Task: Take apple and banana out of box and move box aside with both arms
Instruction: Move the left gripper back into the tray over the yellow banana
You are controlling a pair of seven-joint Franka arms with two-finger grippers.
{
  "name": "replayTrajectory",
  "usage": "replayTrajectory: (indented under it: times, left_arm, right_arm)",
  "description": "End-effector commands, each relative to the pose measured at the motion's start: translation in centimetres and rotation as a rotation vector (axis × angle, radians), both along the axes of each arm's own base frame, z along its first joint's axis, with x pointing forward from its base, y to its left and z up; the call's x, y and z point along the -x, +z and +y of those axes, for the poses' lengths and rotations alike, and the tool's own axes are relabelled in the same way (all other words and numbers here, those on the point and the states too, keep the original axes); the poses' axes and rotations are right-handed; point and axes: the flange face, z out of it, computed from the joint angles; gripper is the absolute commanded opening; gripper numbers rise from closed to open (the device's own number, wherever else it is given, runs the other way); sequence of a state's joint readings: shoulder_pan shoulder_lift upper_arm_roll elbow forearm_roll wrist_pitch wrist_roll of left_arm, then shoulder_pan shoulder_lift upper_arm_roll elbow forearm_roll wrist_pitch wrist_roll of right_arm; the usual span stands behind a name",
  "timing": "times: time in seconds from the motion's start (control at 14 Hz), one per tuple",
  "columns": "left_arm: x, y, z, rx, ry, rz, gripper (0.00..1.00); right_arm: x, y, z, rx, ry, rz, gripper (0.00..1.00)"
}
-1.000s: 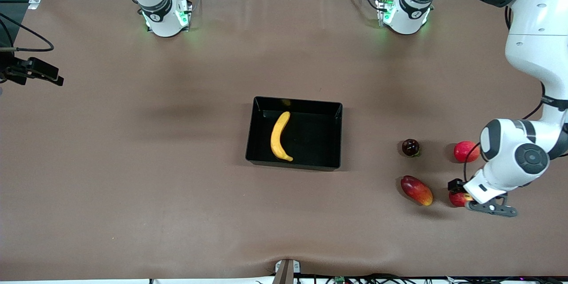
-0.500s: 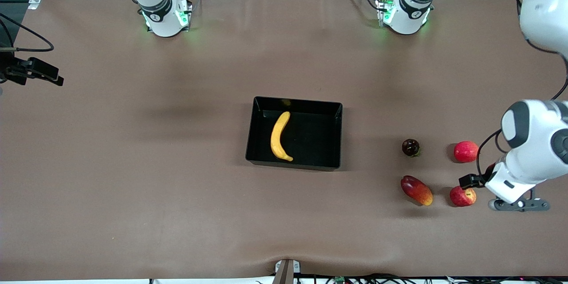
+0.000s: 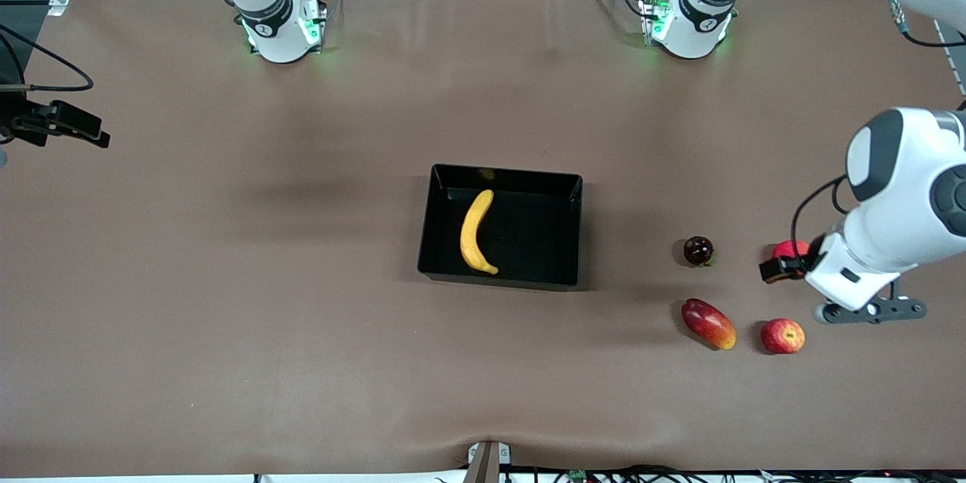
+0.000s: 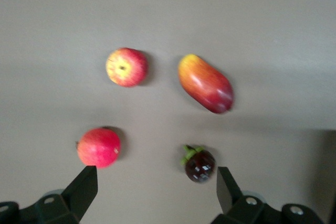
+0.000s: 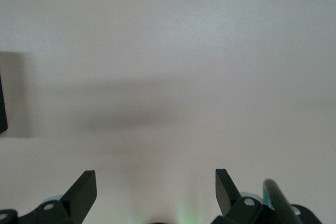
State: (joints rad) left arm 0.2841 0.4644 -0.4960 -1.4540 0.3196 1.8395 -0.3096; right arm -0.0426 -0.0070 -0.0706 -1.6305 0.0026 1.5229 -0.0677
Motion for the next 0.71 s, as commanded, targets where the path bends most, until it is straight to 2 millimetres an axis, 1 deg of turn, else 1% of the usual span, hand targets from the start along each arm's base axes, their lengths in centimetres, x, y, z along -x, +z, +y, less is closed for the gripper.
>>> replayTrajectory:
  times: [0.0,0.21,0.29,0.43,0.64]
  left_arm:
    - [2.9,2.2,-5.9,0.009,0.06,0.024,1.0]
    - [5.7,2.8,-14.8,0.05,0.144,0.024,1.0]
    - [6.6,2.2,-17.8,0.056,0.17,0.033,1.0]
    - [9.1,1.0,-24.8,0.071,0.154,0.021,1.0]
    - [11.0,-1.7,-32.4,0.168,0.137,-0.008,1.0]
  right_arm:
    - [-0.3,0.4,-0.3,-0.002,0.003,-0.001,1.0]
    - [-0.3,0.4,-0.3,-0.002,0.003,-0.001,1.0]
    - [-0.3,0.4,-0.3,-0.002,0.004,-0.003,1.0]
    - [-0.3,0.4,-0.3,-0.002,0.004,-0.003,1.0]
    - [-0.3,0.4,-0.2,-0.002,0.004,-0.003,1.0]
